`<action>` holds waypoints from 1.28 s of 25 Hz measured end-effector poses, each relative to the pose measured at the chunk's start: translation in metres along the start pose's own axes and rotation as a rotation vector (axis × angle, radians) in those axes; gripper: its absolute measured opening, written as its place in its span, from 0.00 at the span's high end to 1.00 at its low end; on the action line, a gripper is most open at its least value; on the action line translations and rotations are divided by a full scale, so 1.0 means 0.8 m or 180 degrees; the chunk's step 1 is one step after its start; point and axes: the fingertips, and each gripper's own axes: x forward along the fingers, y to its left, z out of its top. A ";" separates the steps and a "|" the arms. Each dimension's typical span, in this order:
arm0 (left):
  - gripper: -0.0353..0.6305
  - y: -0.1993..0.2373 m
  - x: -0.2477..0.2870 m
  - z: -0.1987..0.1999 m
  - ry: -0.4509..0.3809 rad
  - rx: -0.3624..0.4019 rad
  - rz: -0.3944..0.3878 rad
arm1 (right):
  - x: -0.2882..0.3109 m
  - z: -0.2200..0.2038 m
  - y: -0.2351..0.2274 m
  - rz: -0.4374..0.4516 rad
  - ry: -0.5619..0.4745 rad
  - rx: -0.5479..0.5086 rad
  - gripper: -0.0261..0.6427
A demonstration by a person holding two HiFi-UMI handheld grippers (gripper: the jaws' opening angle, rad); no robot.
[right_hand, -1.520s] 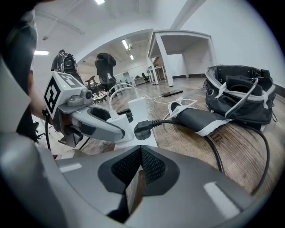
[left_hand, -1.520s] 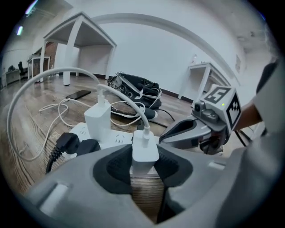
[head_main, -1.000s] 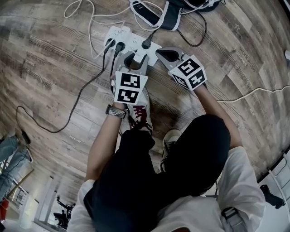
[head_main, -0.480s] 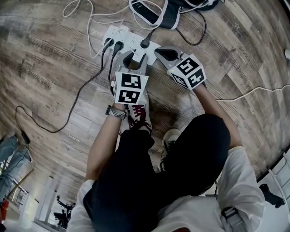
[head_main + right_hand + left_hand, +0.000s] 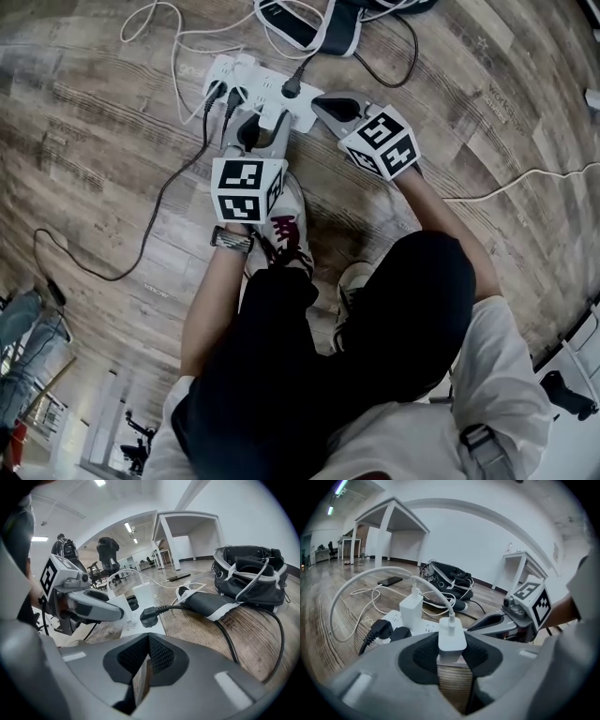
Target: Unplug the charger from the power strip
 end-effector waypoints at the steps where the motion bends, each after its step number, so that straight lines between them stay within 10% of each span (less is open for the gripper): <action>1: 0.74 0.003 -0.001 -0.001 -0.0009 -0.0030 0.0003 | 0.000 0.000 0.000 0.0001 -0.0001 0.0001 0.96; 32: 0.74 -0.003 0.016 0.004 0.0084 0.0589 0.0031 | -0.001 0.001 0.001 0.0027 -0.0048 0.0039 0.96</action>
